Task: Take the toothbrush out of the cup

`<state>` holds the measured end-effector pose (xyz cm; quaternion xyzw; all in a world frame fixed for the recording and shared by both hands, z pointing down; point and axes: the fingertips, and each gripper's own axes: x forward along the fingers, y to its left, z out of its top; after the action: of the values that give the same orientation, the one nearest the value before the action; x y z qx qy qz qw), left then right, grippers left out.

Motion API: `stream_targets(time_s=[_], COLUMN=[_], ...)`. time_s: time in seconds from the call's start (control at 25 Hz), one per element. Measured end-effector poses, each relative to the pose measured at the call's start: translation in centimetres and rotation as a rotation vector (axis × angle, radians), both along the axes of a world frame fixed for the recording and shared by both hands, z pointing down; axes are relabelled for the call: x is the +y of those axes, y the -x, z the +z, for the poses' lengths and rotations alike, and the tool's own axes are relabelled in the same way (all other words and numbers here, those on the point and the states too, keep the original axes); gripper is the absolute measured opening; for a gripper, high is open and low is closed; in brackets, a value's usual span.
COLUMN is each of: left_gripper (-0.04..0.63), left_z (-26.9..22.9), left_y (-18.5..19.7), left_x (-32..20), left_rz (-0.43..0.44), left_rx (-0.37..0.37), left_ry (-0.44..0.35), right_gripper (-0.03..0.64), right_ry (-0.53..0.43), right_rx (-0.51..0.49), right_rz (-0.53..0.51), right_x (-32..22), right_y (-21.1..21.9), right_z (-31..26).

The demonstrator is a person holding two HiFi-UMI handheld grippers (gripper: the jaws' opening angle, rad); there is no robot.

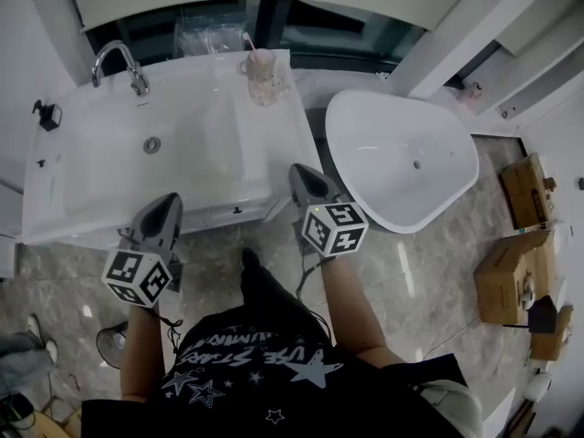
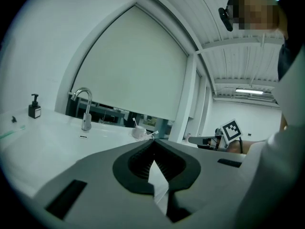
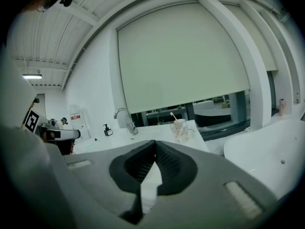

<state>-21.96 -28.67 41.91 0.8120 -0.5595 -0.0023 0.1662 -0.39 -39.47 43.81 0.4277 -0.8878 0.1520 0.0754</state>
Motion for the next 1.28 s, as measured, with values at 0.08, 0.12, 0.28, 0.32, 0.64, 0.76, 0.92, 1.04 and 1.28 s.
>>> stream_targets(time_s=[0.08, 0.12, 0.28, 0.32, 0.64, 0.76, 0.92, 1.04, 1.28], left_gripper=[0.008, 0.008, 0.008, 0.008, 0.008, 0.008, 0.008, 0.008, 0.008], left_z=[0.0, 0.1, 0.3, 0.3, 1.1, 1.5, 2.1, 2.8, 3.7], left_y=[-0.4, -0.5, -0.8, -0.9, -1.3, -1.2, -1.0, -1.0, -0.8], left_x=[-2.2, -3.3, -6.9, -7.7, -13.3, -15.0, -17.0, -18.4, -20.7], left_rz=[-0.009, -0.014, -0.035, -0.041, -0.073, -0.089, -0.109, -0.118, -0.128], left_rx=[0.0, 0.0, 0.0, 0.0, -0.009, -0.011, -0.011, -0.009, -0.021], left_ry=[0.004, 0.007, 0.012, 0.012, 0.018, 0.019, 0.028, 0.044, 0.071], right_gripper=[0.0, 0.0, 0.0, 0.0, 0.0, 0.0, 0.002, 0.089, 0.214], right_ry=[0.002, 0.001, -0.006, -0.008, -0.04, -0.036, -0.05, -0.052, -0.057], right_rx=[0.005, 0.007, 0.016, 0.016, 0.038, 0.046, 0.066, 0.069, 0.086], right_rz=[-0.004, -0.007, -0.013, -0.011, -0.008, -0.019, -0.047, -0.074, -0.139], right_x=[-2.7, -4.0, -8.3, -9.2, -16.1, -18.2, -20.5, -21.9, -24.4], right_y=[-0.3, -0.4, -0.7, -0.8, -1.0, -0.7, -0.1, 0.6, 2.9], right_z=[0.2, 0.3, 0.8, 1.0, 2.6, 3.5, 4.2, 4.9, 6.5])
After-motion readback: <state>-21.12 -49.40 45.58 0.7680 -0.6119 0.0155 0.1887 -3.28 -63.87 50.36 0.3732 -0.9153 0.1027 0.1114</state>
